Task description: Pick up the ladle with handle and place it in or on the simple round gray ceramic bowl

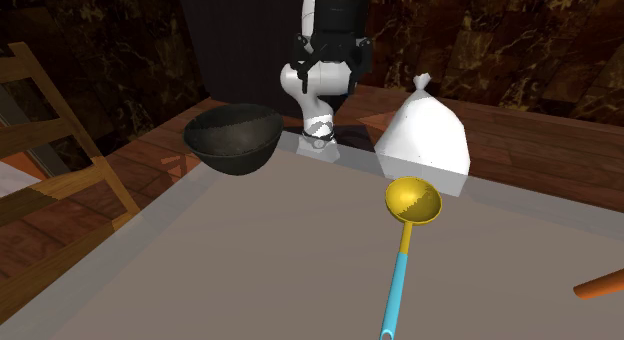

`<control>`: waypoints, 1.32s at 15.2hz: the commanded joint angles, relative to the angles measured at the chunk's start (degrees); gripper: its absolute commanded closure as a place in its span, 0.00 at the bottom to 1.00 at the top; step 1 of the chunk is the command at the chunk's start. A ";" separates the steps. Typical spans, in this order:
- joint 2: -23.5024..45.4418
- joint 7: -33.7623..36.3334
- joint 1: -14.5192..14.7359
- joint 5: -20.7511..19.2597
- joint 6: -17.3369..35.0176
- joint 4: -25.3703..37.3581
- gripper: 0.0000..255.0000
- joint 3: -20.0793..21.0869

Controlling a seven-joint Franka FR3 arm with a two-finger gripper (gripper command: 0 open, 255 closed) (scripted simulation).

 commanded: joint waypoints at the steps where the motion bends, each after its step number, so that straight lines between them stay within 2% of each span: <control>1: 0.00 0.00 0.00 0.00 0.00 0.00 0.00 0.00; 10: 20.83 14.31 -1.17 6.67 5.60 11.94 0.00 3.89; 20: 44.42 27.76 -1.80 11.76 7.58 31.58 0.00 5.16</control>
